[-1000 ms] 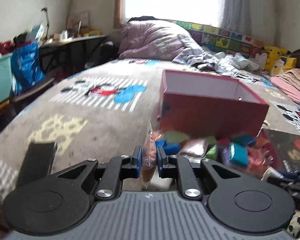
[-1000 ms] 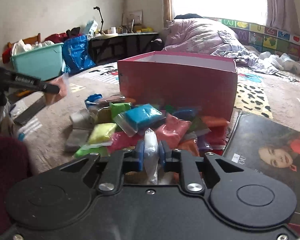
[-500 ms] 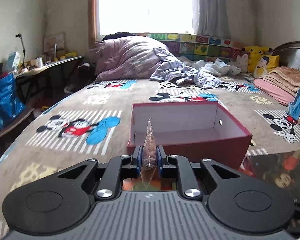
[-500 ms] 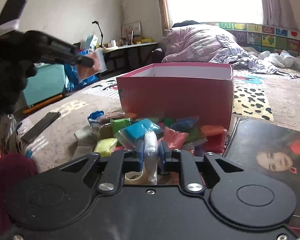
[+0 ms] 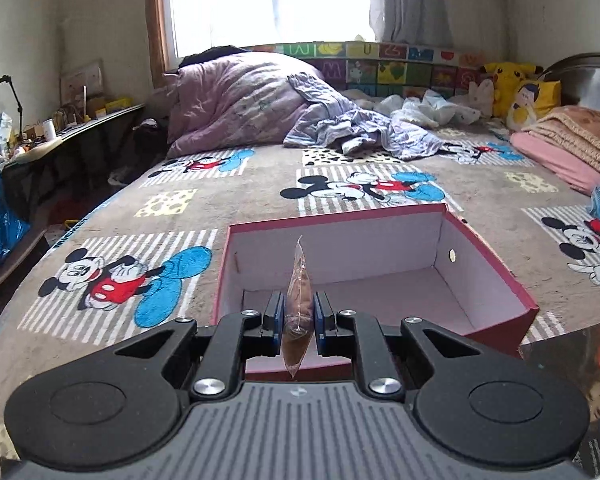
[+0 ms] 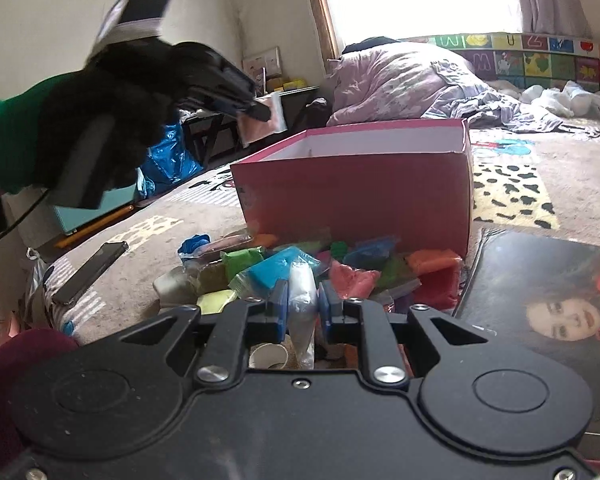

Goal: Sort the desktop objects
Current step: 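Carry the orange bag into the red box and open left while right holds the white bag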

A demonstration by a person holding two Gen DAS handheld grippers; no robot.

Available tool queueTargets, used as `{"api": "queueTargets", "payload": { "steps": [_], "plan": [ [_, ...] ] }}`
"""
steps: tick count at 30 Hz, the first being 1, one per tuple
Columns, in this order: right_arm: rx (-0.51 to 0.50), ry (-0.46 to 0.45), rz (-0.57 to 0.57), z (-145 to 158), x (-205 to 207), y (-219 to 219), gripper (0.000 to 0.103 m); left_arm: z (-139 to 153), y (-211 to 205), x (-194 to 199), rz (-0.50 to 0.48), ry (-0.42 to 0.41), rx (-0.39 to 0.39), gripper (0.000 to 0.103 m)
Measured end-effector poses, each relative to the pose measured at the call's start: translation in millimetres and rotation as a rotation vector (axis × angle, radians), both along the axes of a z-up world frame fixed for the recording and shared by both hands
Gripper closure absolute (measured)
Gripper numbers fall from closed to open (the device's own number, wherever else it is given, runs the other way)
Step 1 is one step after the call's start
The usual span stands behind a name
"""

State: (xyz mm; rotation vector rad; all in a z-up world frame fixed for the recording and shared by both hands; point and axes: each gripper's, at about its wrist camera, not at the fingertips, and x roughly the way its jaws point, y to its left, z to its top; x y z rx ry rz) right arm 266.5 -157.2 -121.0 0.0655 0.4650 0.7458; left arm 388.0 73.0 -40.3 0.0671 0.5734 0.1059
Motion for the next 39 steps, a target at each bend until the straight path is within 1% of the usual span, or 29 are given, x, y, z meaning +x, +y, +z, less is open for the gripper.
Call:
{"api": "queueTargets", "payload": {
  "steps": [5, 11, 14, 19, 24, 32, 35, 38, 39],
  "plan": [
    [0.014, 0.009, 0.023, -2, 4, 4, 0.087, -19, 4, 30, 0.022, 0.057, -0.003, 0.088],
    [0.028, 0.023, 0.039, -5, 7, 6, 0.088, -40, 17, 55, 0.043, 0.136, -0.047, 0.088],
    [0.034, 0.031, 0.045, -6, 9, 6, 0.088, -51, 23, 66, 0.052, 0.180, -0.085, 0.088],
    [0.040, 0.042, 0.062, -7, 11, 7, 0.088, -66, 30, 75, 0.070, 0.230, -0.120, 0.088],
    [0.030, 0.052, 0.063, -9, 12, 10, 0.088, -72, 34, 78, 0.084, 0.255, -0.125, 0.088],
    [-0.005, 0.071, 0.057, -14, 13, 13, 0.088, -73, 34, 83, 0.070, 0.287, -0.133, 0.087],
    [-0.008, 0.071, 0.052, -16, 14, 13, 0.088, -71, 33, 83, 0.065, 0.288, -0.139, 0.083],
    [-0.008, 0.071, 0.045, -16, 14, 12, 0.088, -68, 31, 80, 0.046, 0.284, -0.150, 0.067],
    [-0.006, 0.069, 0.043, -16, 14, 12, 0.088, -66, 31, 78, 0.036, 0.279, -0.158, 0.057]
  ]
}}
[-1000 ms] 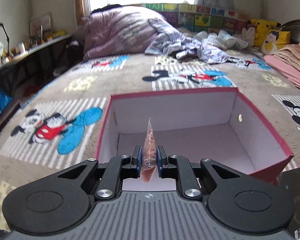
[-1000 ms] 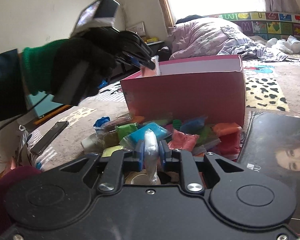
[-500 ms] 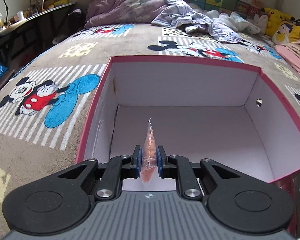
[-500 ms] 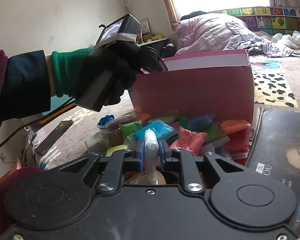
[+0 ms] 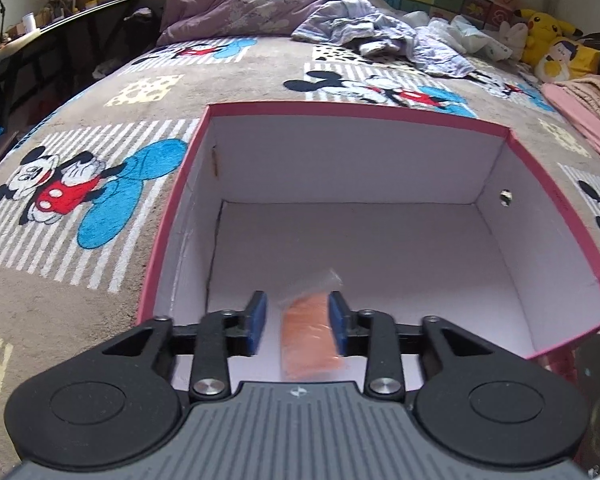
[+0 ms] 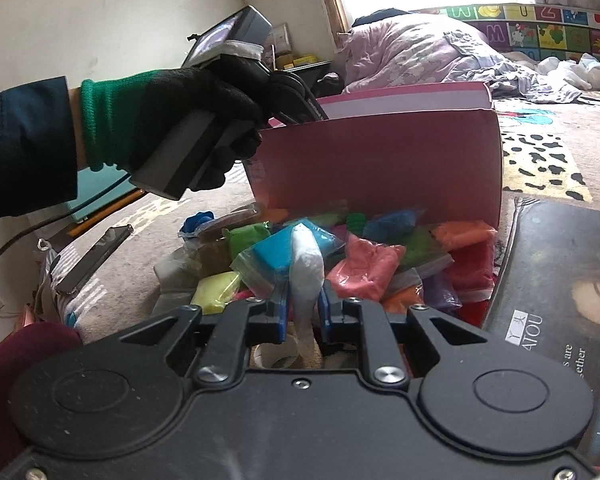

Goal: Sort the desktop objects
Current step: 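Carry the orange bag into the red box and open left while right holds the white bag, then return the left tool to the pile while right lifts the white bag toward the box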

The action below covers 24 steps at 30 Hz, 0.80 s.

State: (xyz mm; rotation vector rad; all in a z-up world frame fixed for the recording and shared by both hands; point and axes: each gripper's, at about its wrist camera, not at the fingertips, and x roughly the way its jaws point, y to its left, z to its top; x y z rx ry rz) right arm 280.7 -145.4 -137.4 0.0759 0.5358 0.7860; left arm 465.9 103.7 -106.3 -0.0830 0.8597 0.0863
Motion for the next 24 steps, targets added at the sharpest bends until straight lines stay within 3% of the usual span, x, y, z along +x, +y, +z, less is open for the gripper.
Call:
{"api": "queueTargets", "payload": {
  "steps": [12, 20, 24],
  "plan": [
    [0.014, -0.031, -0.007, -2, -1, 3, 0.088, 31, -3, -36, 0.016, -0.106, 0.020, 0.050],
    [0.140, 0.013, -0.024, 2, 3, -14, 0.089, 60, -8, -98, 0.036, -0.202, -0.006, 0.050],
    [0.221, 0.066, -0.051, 1, 4, -28, 0.089, 60, -13, -130, 0.048, -0.194, -0.018, 0.046]
  ]
}}
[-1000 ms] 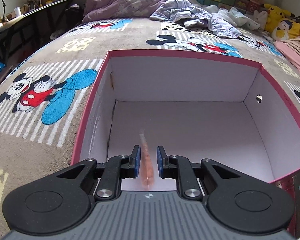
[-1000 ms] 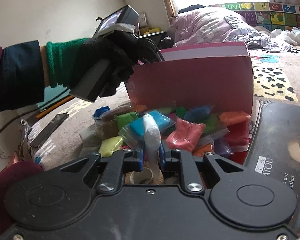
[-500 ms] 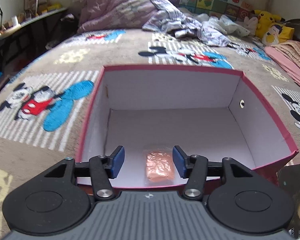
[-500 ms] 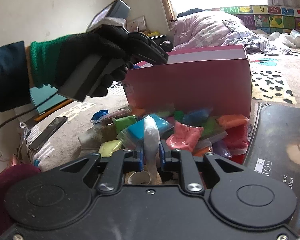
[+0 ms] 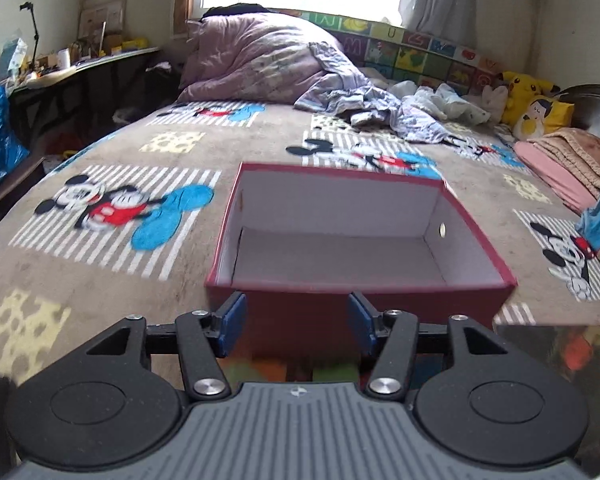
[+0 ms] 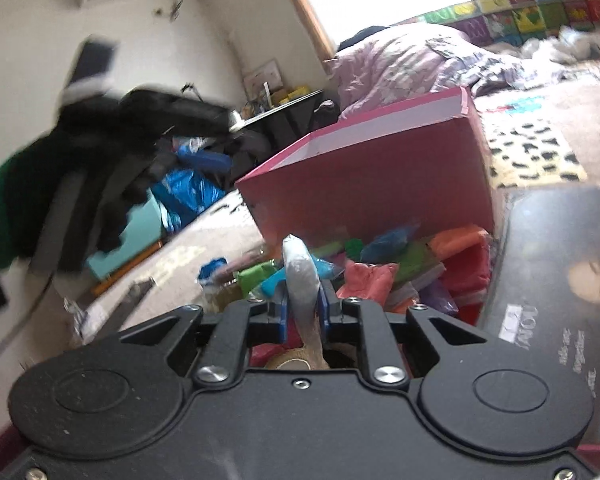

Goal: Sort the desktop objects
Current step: 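Return the left tool to the pile while right lifts the white bag toward the box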

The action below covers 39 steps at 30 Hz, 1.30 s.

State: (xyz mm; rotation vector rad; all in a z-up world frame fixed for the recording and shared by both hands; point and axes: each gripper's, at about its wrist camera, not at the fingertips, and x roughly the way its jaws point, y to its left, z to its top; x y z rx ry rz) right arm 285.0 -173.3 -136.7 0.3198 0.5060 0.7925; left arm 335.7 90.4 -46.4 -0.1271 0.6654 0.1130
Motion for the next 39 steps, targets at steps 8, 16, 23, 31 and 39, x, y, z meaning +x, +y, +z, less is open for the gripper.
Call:
{"api": "queueTargets", "payload": {
  "steps": [8, 16, 23, 31, 39],
  "plan": [
    [-0.018, 0.006, -0.030, 5, -22, -8, 0.089, -16, -8, -54, -0.009, -0.001, -0.026, 0.045],
    [-0.088, -0.039, -0.018, 25, -59, -5, 0.089, -33, -16, -98, -0.013, -0.052, -0.057, 0.044],
    [-0.121, -0.068, -0.044, 45, -79, -9, 0.089, -48, -19, -122, -0.025, -0.062, -0.080, 0.044],
    [-0.160, -0.136, -0.066, 86, -72, -7, 0.089, -64, -13, -135, -0.025, -0.086, -0.092, 0.044],
    [-0.201, -0.191, -0.057, 113, -52, 7, 0.089, -71, -14, -138, -0.051, -0.111, -0.092, 0.044]
  ]
}}
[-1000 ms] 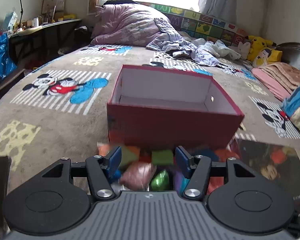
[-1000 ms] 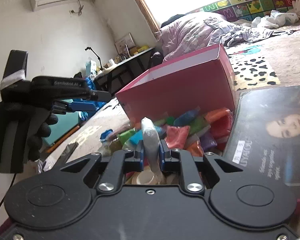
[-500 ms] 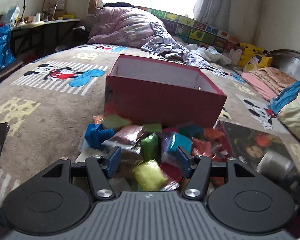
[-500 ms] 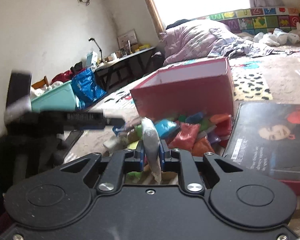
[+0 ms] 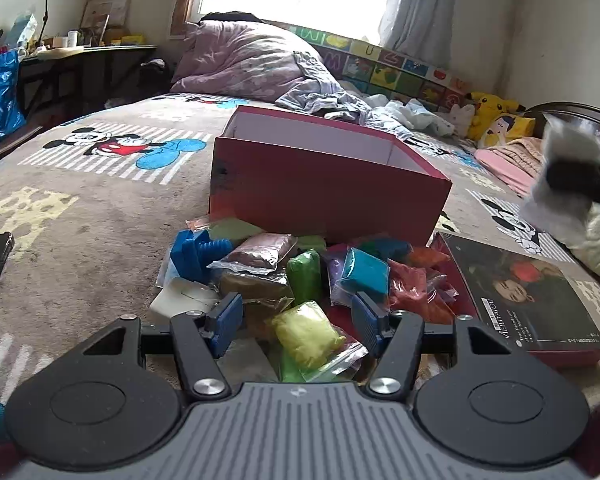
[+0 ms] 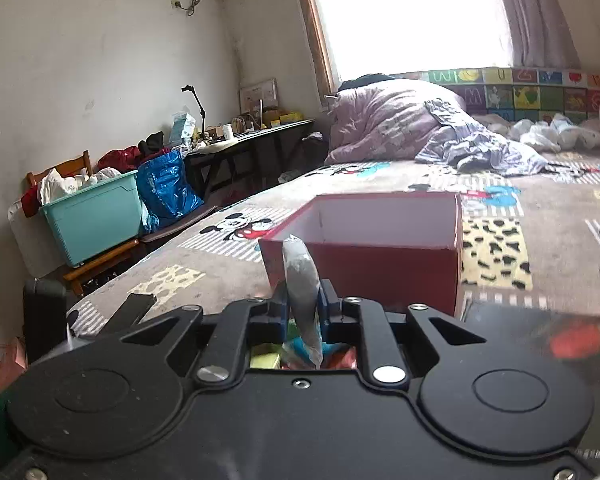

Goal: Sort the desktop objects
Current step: 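Return the left tool to the pile while right lifts the white bag toward the box, then lower the white bag into the red box and open the right gripper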

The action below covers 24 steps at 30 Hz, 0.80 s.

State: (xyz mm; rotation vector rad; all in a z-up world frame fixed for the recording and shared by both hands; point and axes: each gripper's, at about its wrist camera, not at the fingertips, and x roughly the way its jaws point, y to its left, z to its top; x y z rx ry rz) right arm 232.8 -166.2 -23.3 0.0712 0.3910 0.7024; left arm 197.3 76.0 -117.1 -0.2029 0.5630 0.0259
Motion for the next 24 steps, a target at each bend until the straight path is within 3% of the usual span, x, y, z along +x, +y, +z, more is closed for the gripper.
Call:
{"api": "queueTargets", "payload": {
  "steps": [11, 13, 20, 24],
  "plan": [
    [-0.059, -0.046, 0.011, 23, 29, 22, 0.089, 0, 14, 3, 0.003, -0.051, -0.020, 0.041],
    [-0.065, -0.044, 0.011, 24, 37, 25, 0.089, -2, 18, 4, 0.007, -0.057, -0.033, 0.034],
    [-0.087, -0.023, 0.015, 24, 74, 39, 0.089, -5, 22, 4, 0.009, -0.081, -0.039, 0.034],
    [-0.094, 0.004, 0.013, 23, 99, 46, 0.089, -7, 24, 6, -0.043, -0.090, -0.095, 0.029]
  ]
}}
